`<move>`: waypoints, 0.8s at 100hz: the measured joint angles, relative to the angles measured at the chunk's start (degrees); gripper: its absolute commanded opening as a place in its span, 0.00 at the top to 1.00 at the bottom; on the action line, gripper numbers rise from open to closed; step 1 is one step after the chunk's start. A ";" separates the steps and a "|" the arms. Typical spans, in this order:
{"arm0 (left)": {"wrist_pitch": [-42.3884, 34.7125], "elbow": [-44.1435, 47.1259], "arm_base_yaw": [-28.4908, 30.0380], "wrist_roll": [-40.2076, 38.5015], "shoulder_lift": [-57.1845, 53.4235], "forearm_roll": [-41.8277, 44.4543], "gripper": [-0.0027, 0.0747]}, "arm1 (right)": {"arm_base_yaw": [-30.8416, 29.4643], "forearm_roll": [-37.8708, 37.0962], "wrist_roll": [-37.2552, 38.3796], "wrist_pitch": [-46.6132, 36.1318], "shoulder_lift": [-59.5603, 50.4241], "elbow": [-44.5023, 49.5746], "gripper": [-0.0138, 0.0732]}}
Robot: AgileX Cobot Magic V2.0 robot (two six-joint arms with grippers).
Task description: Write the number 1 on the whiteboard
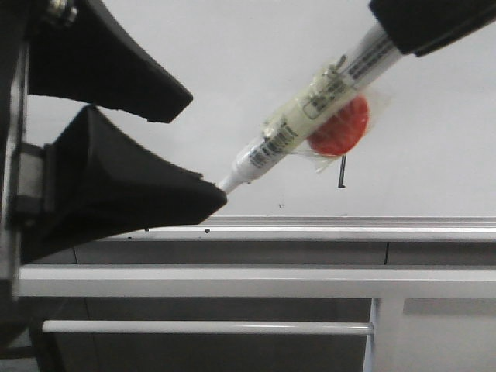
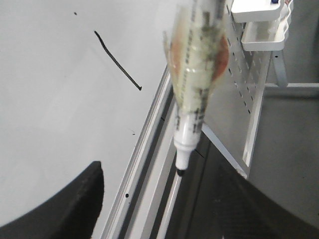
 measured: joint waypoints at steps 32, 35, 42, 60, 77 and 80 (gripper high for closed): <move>0.21 -0.14 0.00 -1.29 0.00 0.37 0.45 | 0.26 1.86 0.00 -2.42 2.04 -0.81 0.89; 0.21 -0.14 0.00 -1.29 0.00 0.37 0.45 | 0.26 1.99 0.00 -2.59 2.04 -0.99 0.89; 0.21 -0.14 0.00 -1.42 0.00 0.37 0.45 | 0.26 2.32 0.00 -3.43 2.04 -1.21 0.89; 0.21 -0.14 0.00 -1.53 0.00 0.82 0.45 | 1.17 2.70 0.00 -3.92 2.04 -1.21 0.89; 0.21 -0.14 0.00 -1.73 0.00 1.11 0.46 | 3.18 2.93 0.00 -4.93 2.15 -1.21 0.89; 0.21 -0.14 0.00 -1.91 0.00 1.11 0.47 | 3.32 3.01 0.00 -4.93 2.15 -1.21 0.89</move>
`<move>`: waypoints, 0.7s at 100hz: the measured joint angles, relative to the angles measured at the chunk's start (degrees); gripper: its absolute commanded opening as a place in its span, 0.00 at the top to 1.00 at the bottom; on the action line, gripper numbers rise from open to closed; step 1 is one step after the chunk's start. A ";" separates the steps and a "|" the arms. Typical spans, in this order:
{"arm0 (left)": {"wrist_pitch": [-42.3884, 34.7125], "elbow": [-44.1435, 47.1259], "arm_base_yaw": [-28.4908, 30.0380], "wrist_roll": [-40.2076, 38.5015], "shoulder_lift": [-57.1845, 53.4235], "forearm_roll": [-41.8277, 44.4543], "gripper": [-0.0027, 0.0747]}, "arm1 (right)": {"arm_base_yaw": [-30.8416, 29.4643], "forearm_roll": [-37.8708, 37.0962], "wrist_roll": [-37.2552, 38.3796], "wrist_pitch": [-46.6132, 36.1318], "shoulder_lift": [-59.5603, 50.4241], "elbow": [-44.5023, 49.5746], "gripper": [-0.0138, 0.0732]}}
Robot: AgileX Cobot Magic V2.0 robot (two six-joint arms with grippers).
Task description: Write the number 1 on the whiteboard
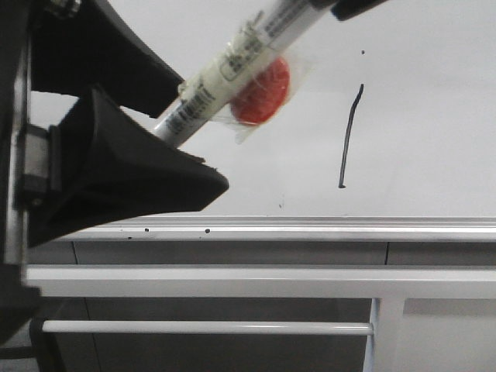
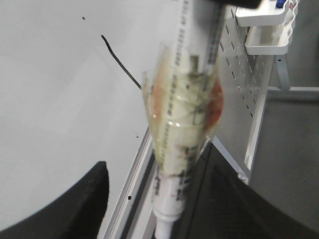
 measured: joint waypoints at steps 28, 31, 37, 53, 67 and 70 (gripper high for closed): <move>0.00 0.00 0.00 -1.06 0.00 0.13 0.51 | 0.10 0.00 0.00 0.00 1.35 0.00 0.89; 0.00 0.00 0.00 -1.06 0.00 0.13 0.51 | 0.10 0.00 0.00 0.00 1.44 0.00 0.89; 0.10 0.00 0.00 -1.06 0.00 0.13 0.51 | 0.10 0.00 0.00 0.00 1.44 0.00 0.89; 0.09 0.00 0.00 -1.17 0.03 0.13 0.51 | -0.14 -0.11 0.00 -0.59 1.47 0.00 0.89; 0.21 0.00 0.00 -1.17 0.03 0.13 0.51 | -1.02 -0.11 0.00 -0.59 1.47 0.00 0.89; 0.21 0.00 0.00 -1.17 0.03 0.13 0.51 | -1.17 -0.11 0.00 -0.59 1.47 0.00 0.89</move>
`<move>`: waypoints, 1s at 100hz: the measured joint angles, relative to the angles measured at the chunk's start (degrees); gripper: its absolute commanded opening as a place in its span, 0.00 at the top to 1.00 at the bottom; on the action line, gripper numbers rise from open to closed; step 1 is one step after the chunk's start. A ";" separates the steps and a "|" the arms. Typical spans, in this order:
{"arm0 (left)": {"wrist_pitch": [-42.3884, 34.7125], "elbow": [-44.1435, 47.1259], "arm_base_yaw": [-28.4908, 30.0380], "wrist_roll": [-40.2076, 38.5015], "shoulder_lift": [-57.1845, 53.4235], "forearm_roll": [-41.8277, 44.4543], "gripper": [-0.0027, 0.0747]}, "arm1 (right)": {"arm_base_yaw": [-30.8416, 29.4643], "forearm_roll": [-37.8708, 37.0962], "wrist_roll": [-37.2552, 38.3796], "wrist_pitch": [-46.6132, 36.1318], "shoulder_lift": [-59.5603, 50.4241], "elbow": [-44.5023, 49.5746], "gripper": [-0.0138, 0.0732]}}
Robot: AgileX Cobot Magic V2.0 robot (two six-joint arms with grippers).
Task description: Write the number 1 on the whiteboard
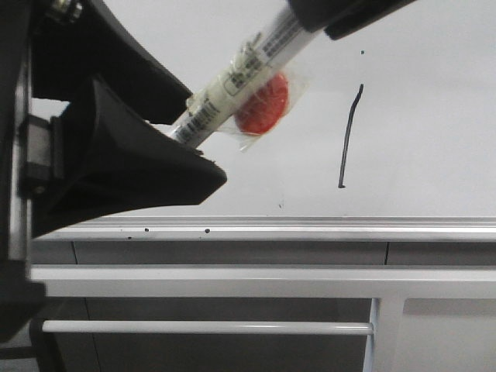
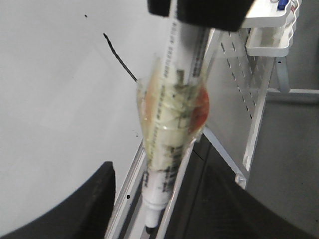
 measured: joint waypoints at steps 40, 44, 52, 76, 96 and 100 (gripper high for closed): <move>0.12 0.00 0.00 0.00 0.10 0.13 0.99 | 0.00 0.12 0.00 0.00 0.10 0.00 0.89; 0.12 0.00 0.00 0.00 0.10 0.13 0.99 | 0.00 0.21 0.00 0.00 0.10 0.00 0.89; 0.12 0.00 0.00 0.00 0.10 0.25 0.99 | 0.00 0.21 0.00 0.00 0.10 0.00 0.89; 2.25 -0.21 -0.22 -5.98 0.10 1.15 0.99 | 0.00 0.21 -0.59 -0.77 0.45 -1.34 0.61; 6.96 0.04 -0.31 -22.90 0.10 2.22 0.99 | 0.00 -3.59 -2.51 -0.44 -1.97 -6.20 0.48; 7.24 0.81 -0.31 -27.31 0.10 3.59 0.99 | 0.00 -5.16 -2.52 0.02 -3.16 -6.52 0.63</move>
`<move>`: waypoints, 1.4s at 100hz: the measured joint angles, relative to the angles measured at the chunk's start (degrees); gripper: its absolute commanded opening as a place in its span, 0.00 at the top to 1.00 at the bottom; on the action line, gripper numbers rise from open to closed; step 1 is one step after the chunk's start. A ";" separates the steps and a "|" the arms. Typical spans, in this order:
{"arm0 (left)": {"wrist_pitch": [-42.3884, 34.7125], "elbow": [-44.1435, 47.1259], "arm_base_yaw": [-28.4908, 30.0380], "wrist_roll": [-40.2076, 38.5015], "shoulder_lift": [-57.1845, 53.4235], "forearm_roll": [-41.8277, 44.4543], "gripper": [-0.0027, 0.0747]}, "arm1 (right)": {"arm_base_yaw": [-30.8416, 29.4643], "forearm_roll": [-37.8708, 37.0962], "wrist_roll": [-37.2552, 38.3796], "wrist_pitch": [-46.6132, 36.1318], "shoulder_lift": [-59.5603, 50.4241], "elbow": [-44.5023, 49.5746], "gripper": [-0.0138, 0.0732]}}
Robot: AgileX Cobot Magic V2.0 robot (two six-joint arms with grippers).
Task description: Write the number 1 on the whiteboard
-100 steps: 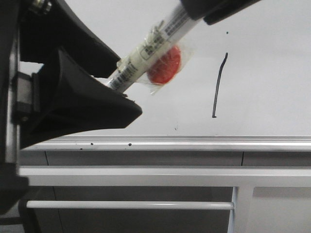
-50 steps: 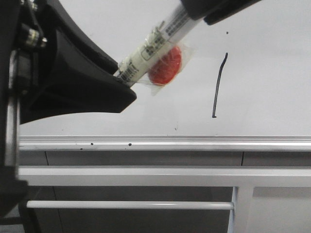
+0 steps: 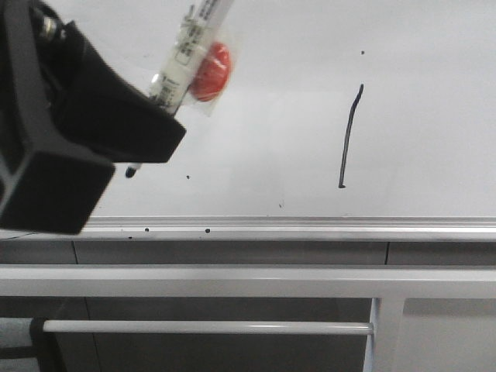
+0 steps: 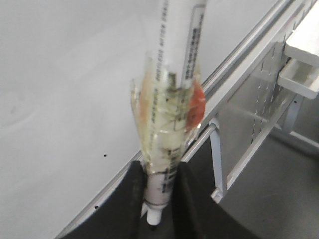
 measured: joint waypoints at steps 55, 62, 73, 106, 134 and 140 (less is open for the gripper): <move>27.64 9.22 -16.41 -47.82 0.37 13.77 0.99 | 0.00 -14.99 0.54 1.93 -18.93 6.32 0.90; 31.64 9.99 -18.75 -52.11 1.68 13.92 0.99 | 0.00 -16.90 1.93 -1.78 -21.70 10.13 0.90; 34.65 10.25 -20.09 -57.26 4.85 14.46 0.99 | 0.00 -18.70 2.58 -9.44 -26.53 16.68 0.90; 39.53 10.16 -20.19 -68.46 16.23 22.45 0.99 | -5.29 -19.17 2.80 -14.97 -32.67 26.30 0.90; 39.55 10.16 -19.64 -72.99 19.90 23.07 0.99 | -7.49 -19.28 2.93 -14.58 -32.63 28.49 0.90; 39.55 10.16 -18.85 -73.50 20.43 23.17 0.99 | -7.49 -19.28 3.06 -14.58 -32.63 28.88 0.90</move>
